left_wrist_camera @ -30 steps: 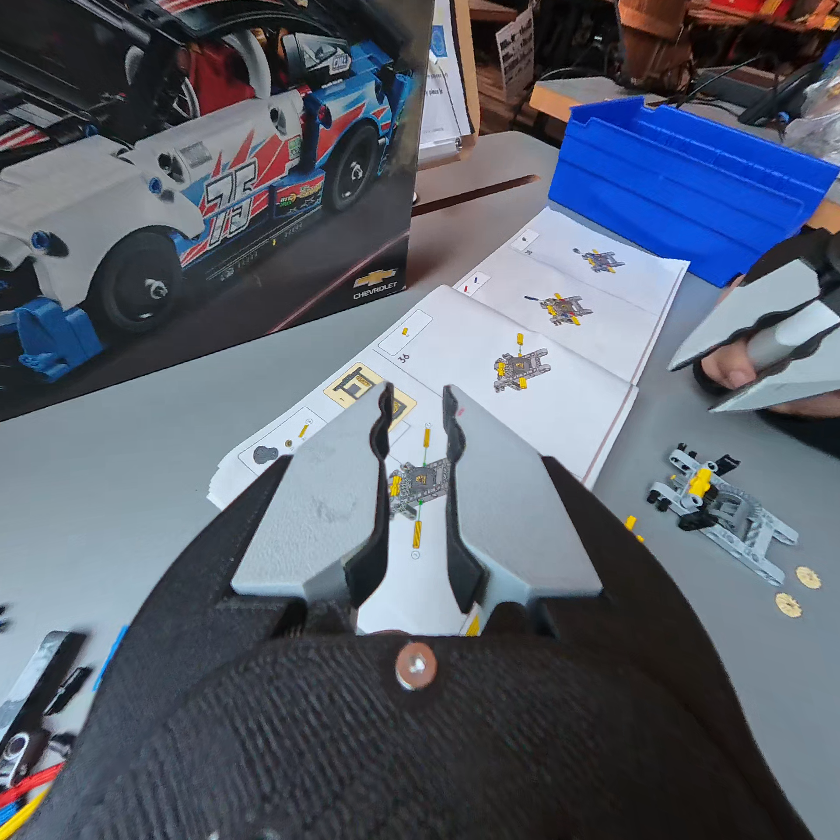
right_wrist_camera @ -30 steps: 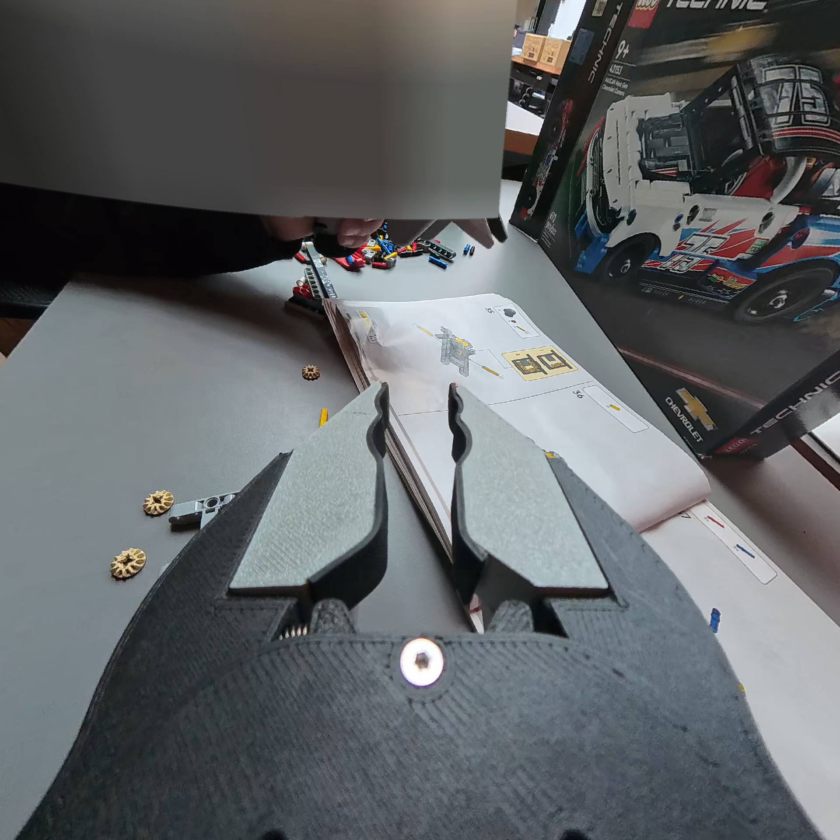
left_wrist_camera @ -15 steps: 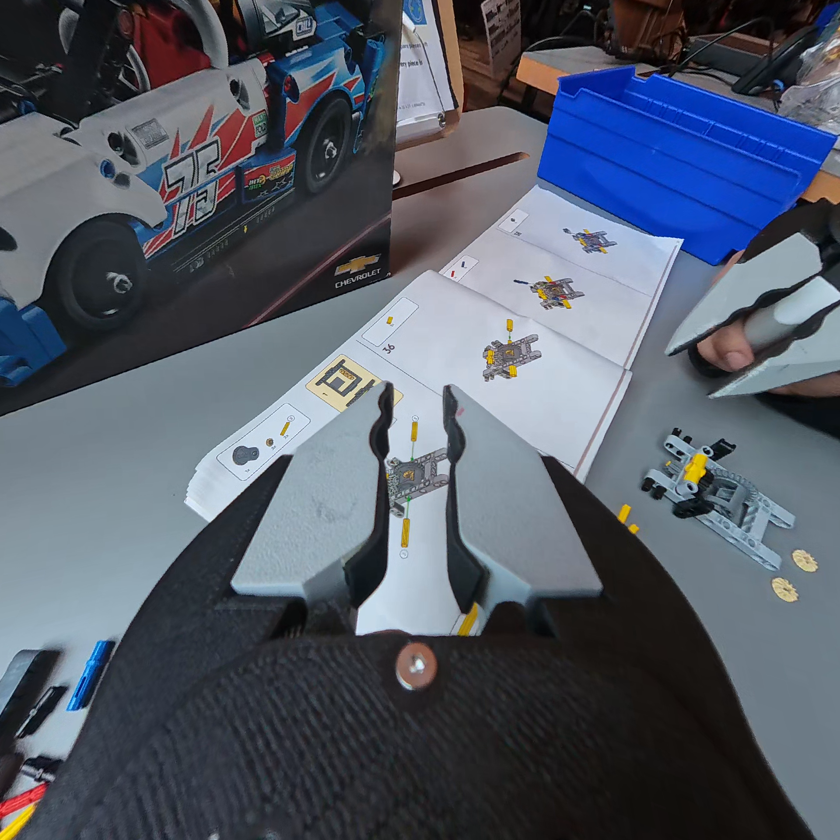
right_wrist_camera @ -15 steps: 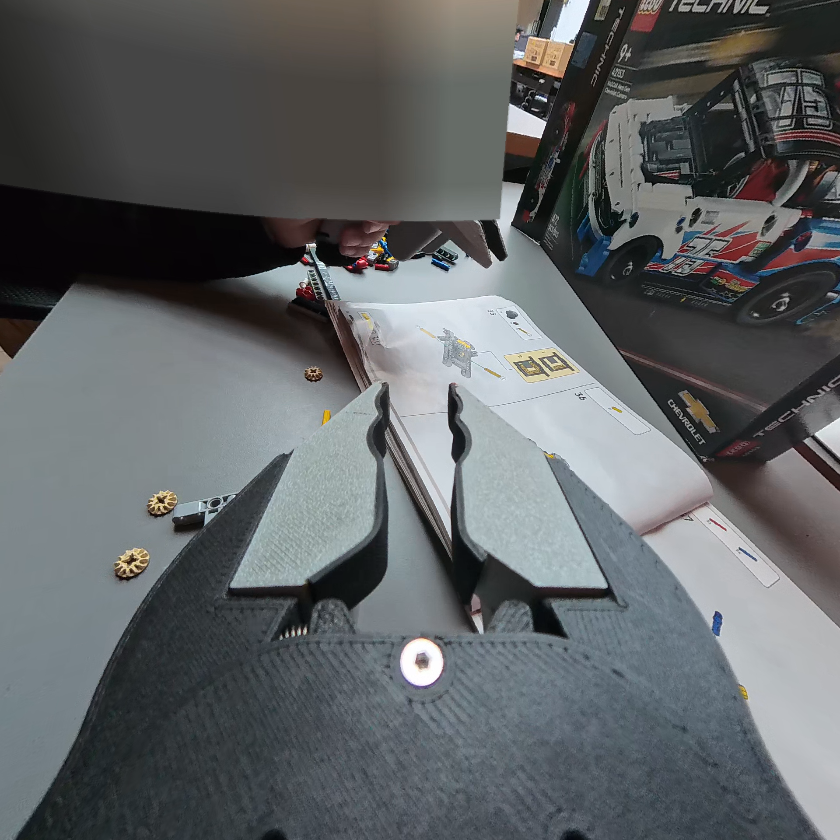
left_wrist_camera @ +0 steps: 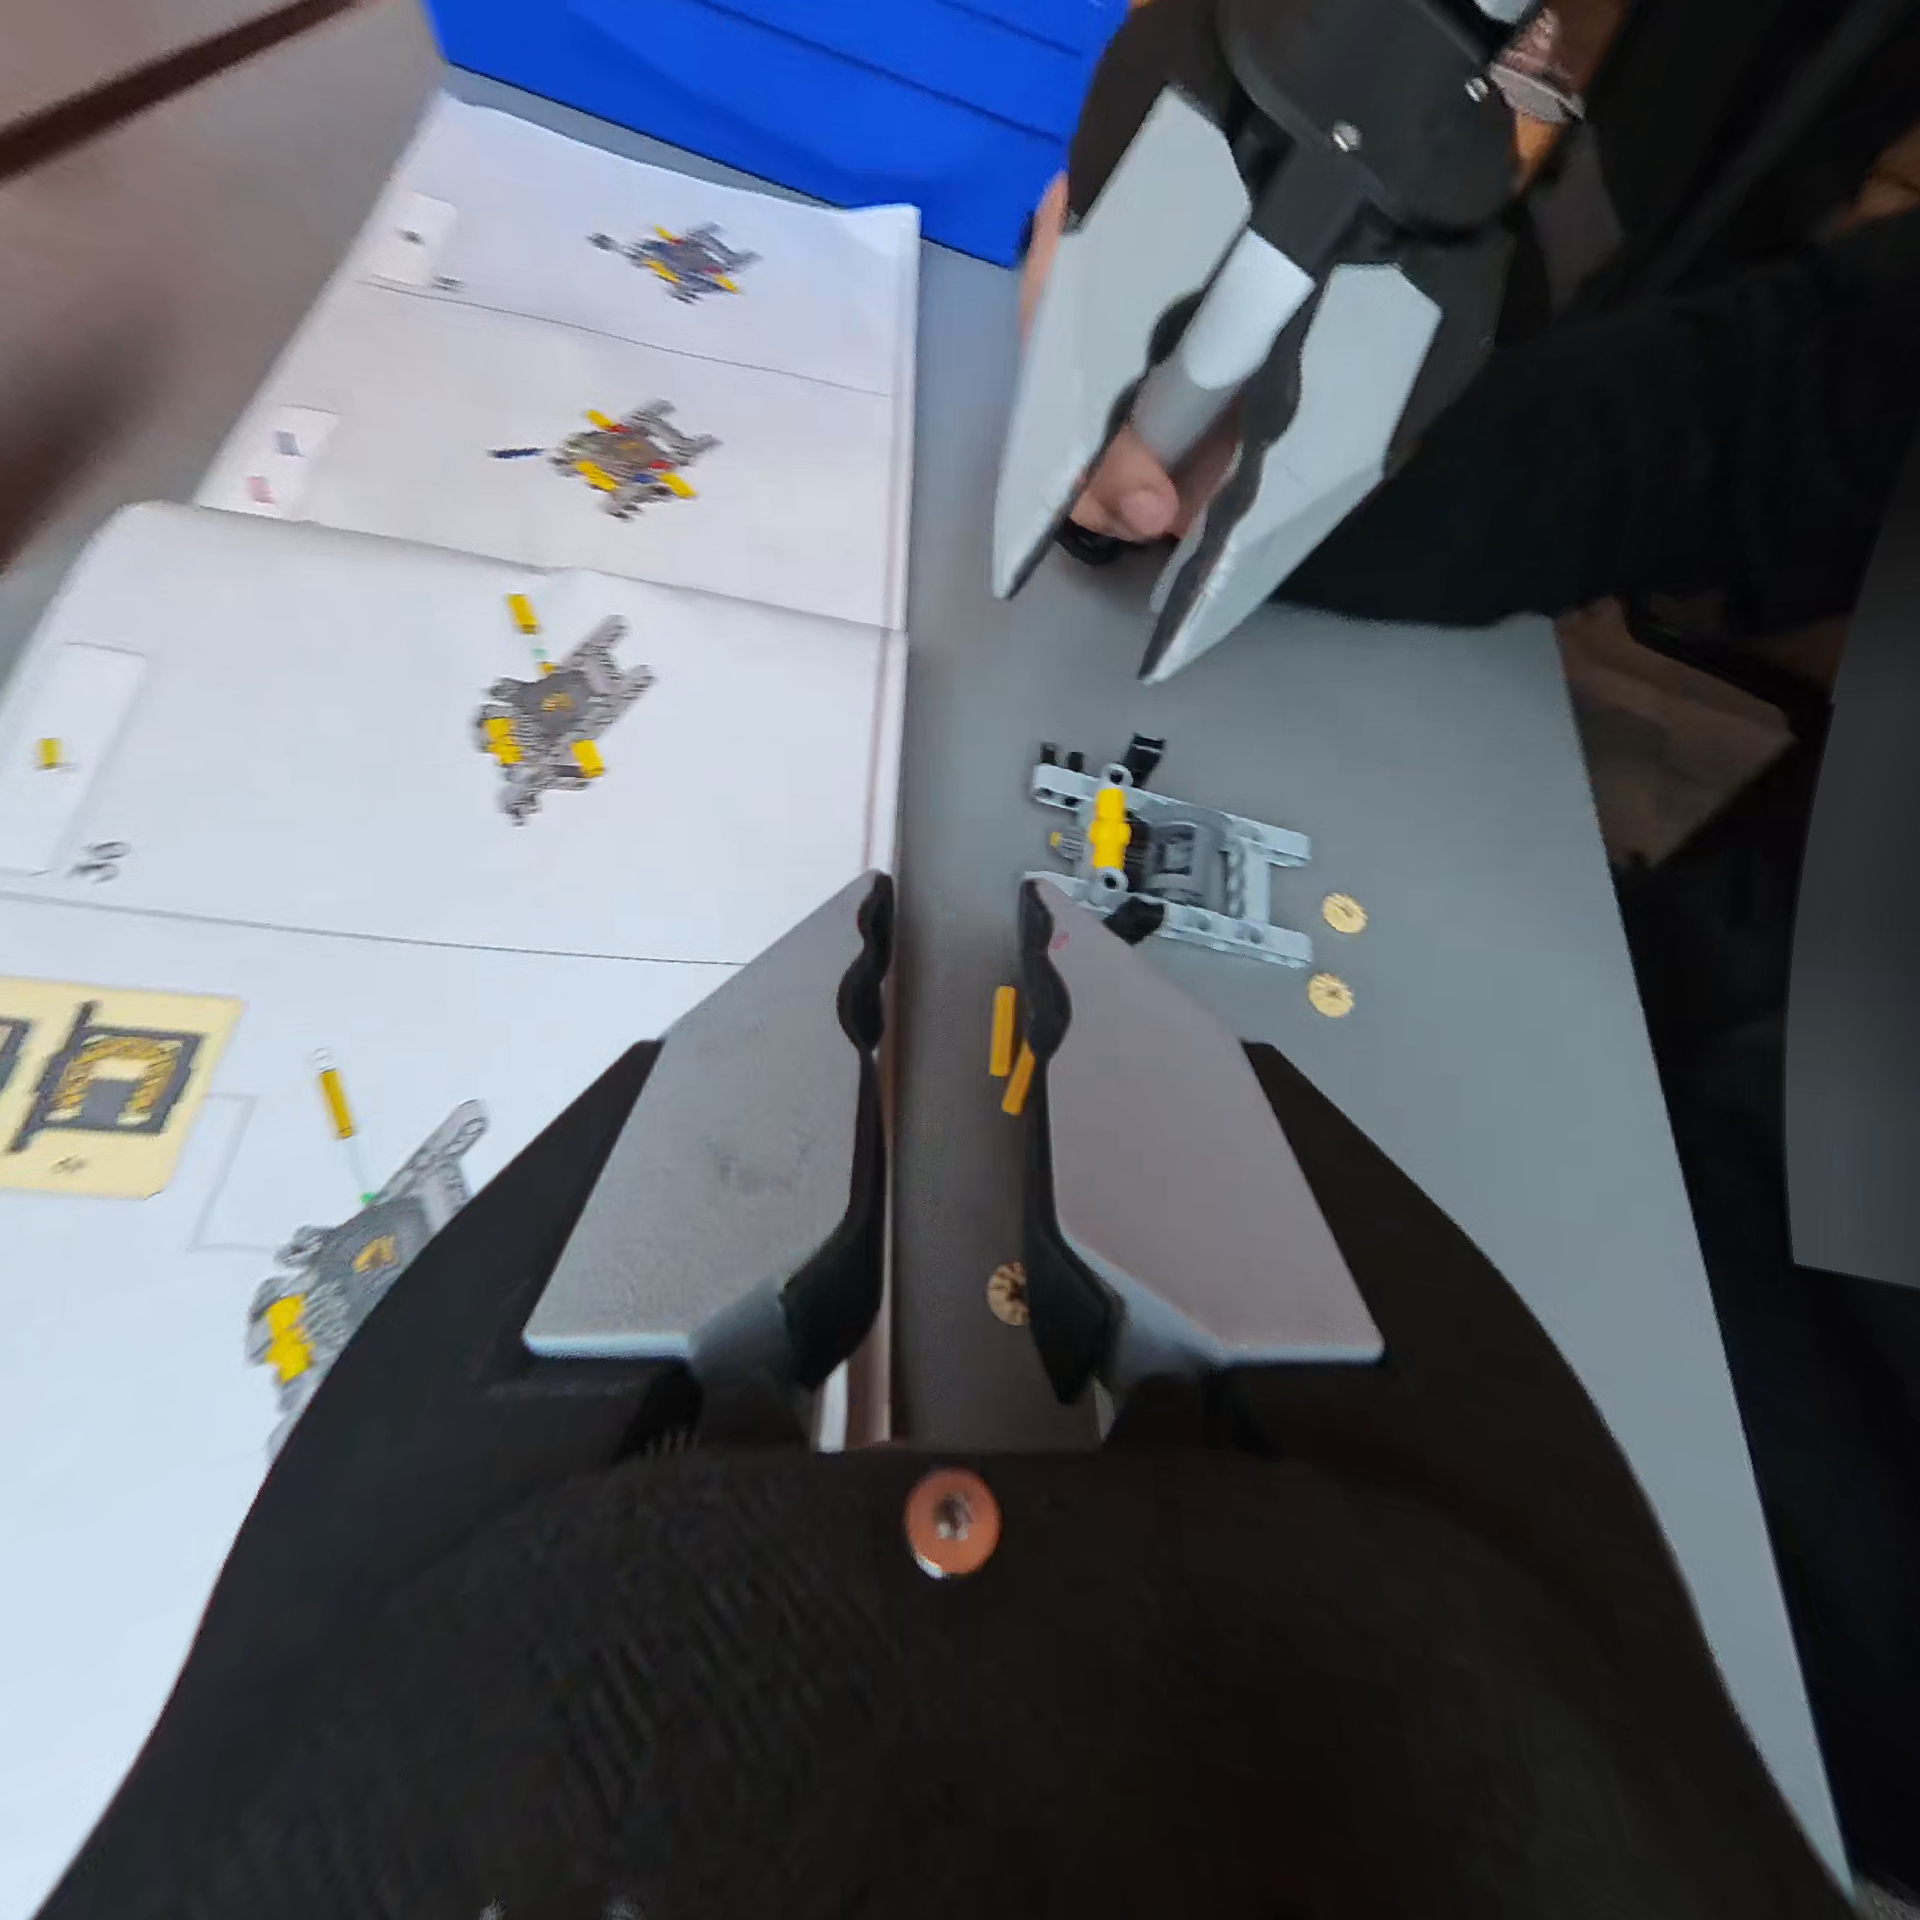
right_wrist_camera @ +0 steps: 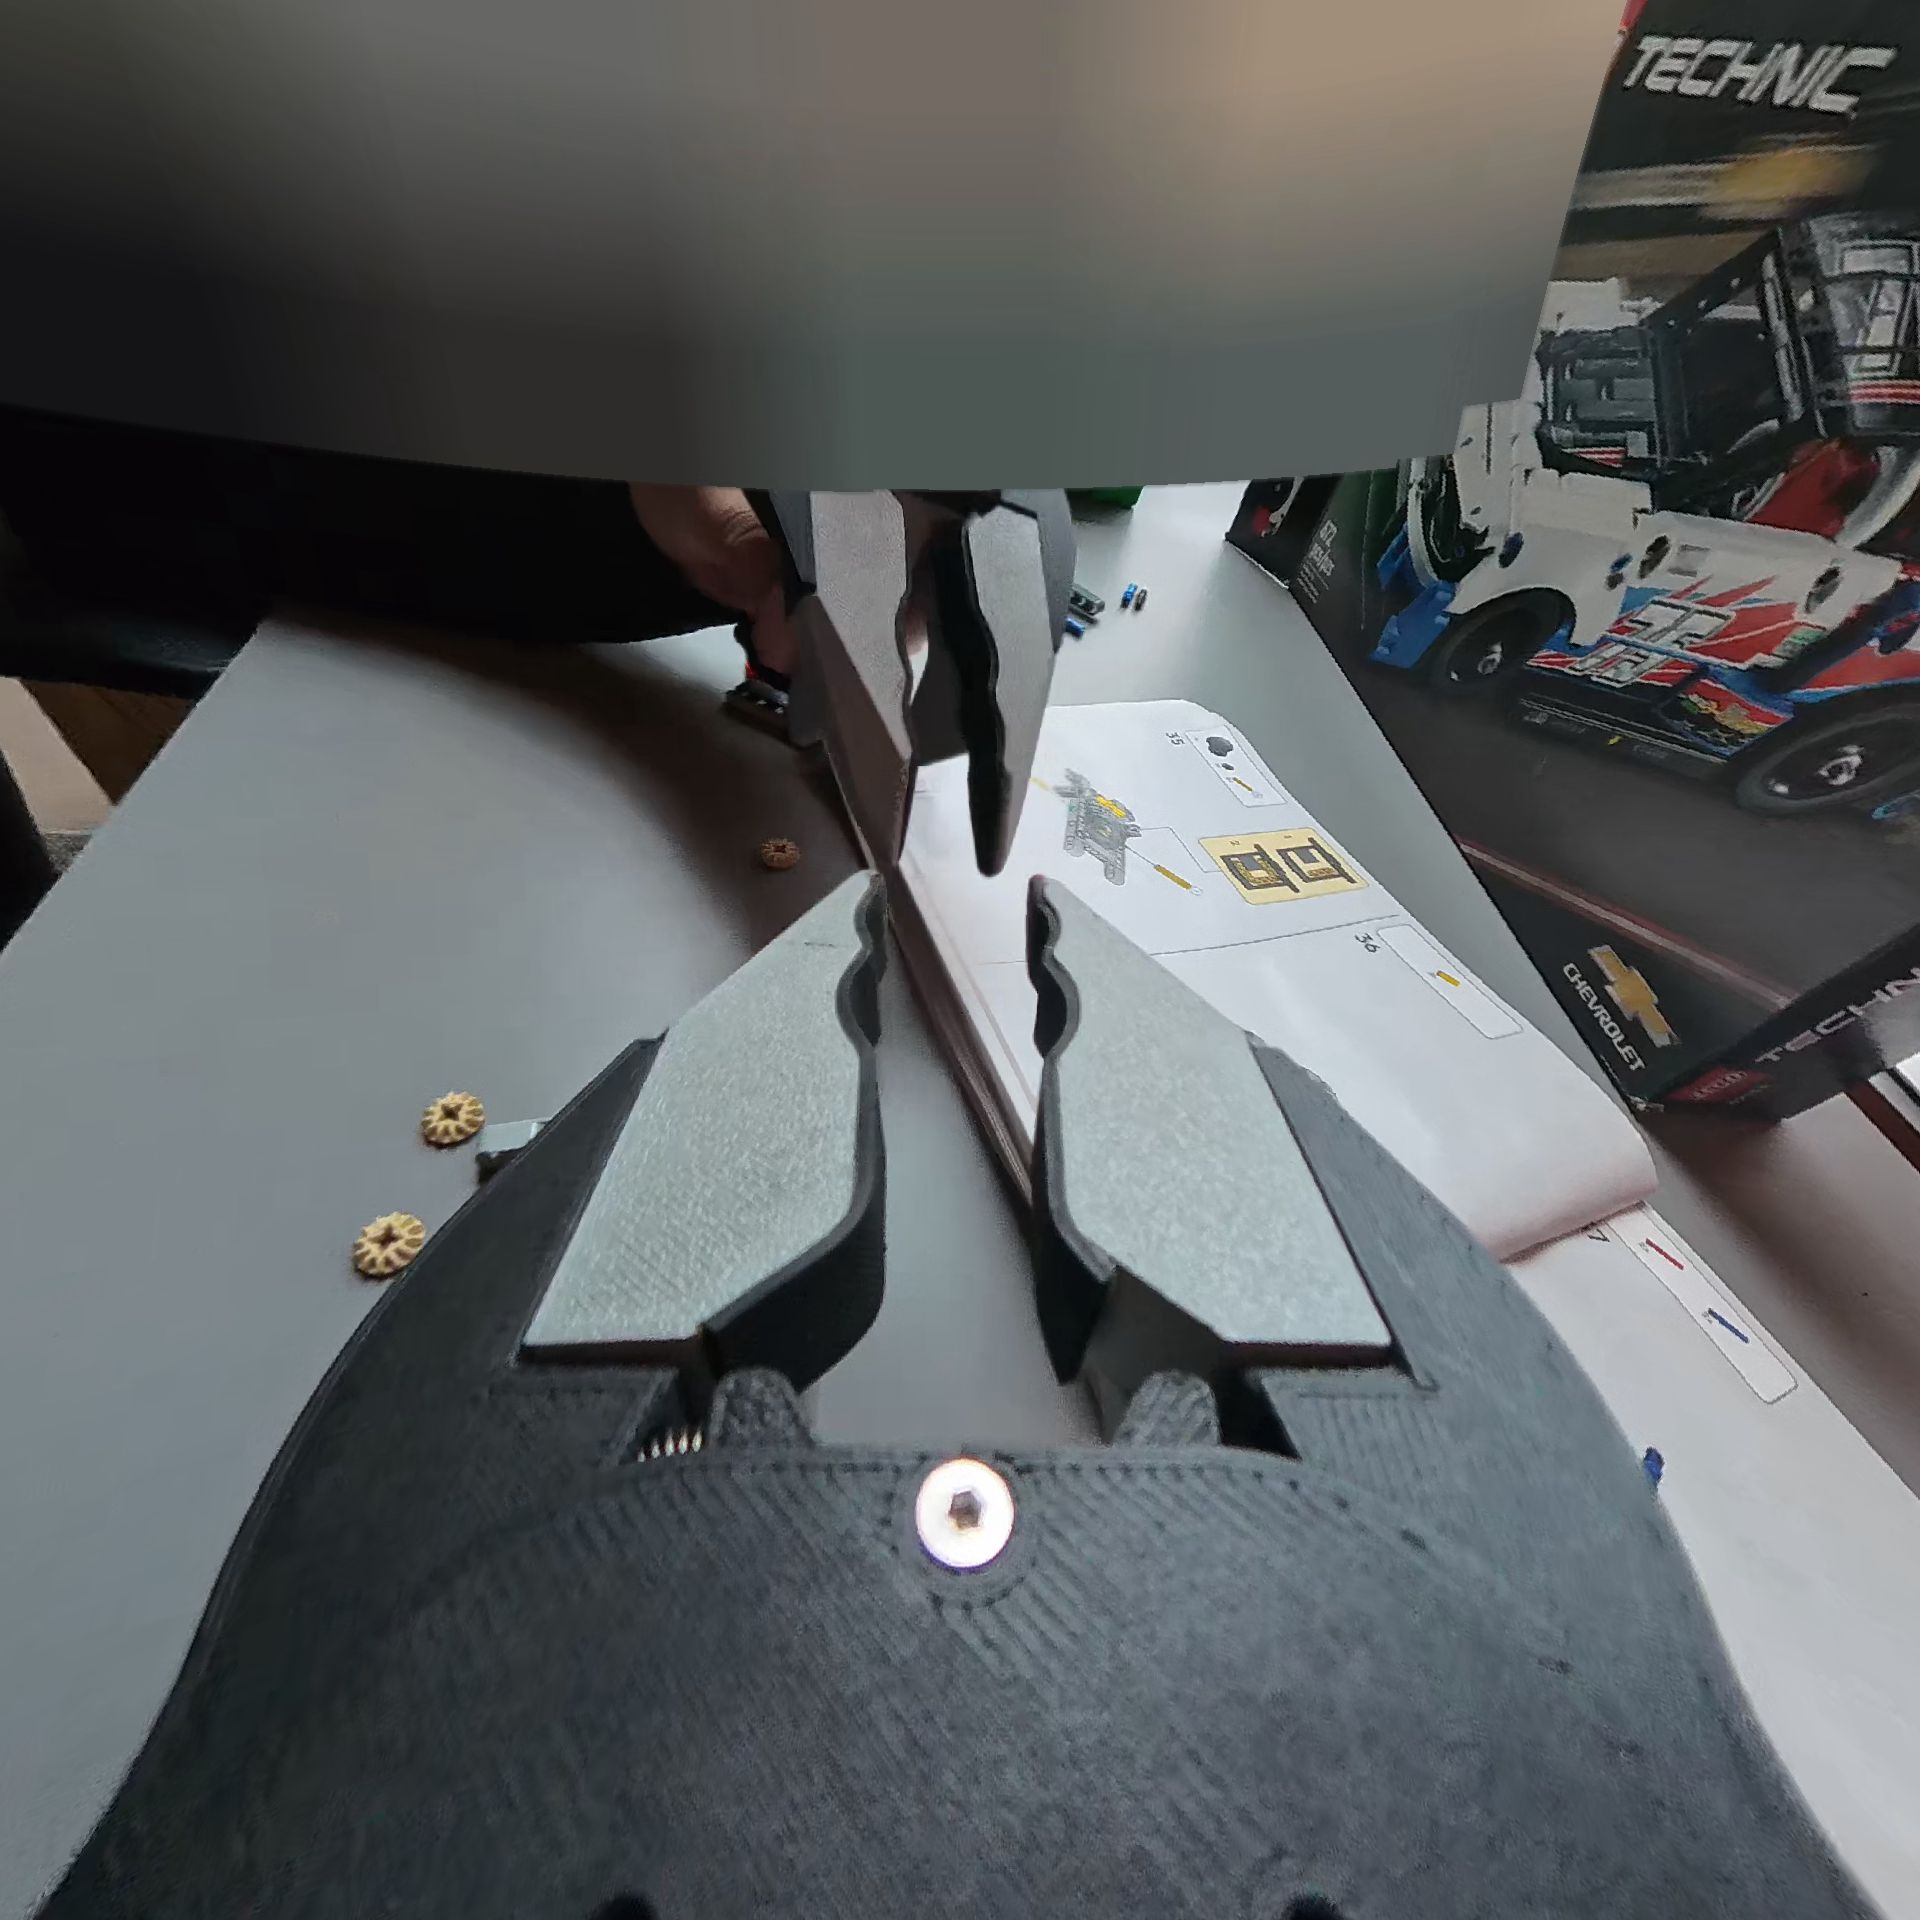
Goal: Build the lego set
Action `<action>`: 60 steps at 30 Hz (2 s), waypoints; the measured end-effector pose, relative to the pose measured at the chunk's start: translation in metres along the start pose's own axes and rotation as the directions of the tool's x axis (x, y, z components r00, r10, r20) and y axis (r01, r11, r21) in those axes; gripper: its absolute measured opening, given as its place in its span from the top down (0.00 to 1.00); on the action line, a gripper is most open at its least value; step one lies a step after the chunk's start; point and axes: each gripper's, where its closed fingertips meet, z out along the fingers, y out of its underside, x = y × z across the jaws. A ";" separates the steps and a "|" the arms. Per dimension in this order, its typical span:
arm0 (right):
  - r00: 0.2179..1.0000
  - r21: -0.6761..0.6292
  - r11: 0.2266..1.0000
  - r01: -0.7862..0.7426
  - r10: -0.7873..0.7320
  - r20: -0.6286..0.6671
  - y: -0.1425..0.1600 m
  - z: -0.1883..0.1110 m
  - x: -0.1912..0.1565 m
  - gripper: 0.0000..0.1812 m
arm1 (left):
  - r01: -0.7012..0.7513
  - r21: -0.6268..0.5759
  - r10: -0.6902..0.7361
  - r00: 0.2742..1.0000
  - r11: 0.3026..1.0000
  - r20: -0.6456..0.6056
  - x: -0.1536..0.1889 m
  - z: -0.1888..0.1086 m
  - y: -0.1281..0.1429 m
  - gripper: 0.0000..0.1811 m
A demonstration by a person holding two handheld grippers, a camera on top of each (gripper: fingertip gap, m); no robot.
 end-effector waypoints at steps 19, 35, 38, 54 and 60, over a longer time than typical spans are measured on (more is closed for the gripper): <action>0.901 -0.392 0.819 0.418 -0.320 0.291 0.065 -0.007 -0.066 0.96 | -0.040 -0.204 0.007 0.987 0.978 -0.163 0.045 0.040 0.033 0.89; 0.740 -0.374 0.643 0.669 -0.627 0.245 0.058 -0.012 -0.064 0.97 | 0.005 -0.187 -0.035 0.987 0.982 -0.157 0.043 0.040 0.030 0.95; 0.811 -0.312 0.749 0.584 -0.554 0.188 0.045 -0.018 -0.056 0.98 | -0.002 -0.181 -0.023 0.990 0.984 -0.141 0.037 0.030 0.027 0.92; 0.974 0.097 0.987 -0.128 0.144 -0.174 0.009 -0.040 0.043 0.92 | 0.143 0.299 -0.284 0.814 0.943 0.507 -0.096 -0.144 -0.006 0.90; 0.973 0.067 0.992 -0.103 0.115 -0.202 0.018 -0.040 0.049 0.92 | 0.169 0.292 -0.301 0.813 0.941 0.498 -0.097 -0.138 -0.002 0.89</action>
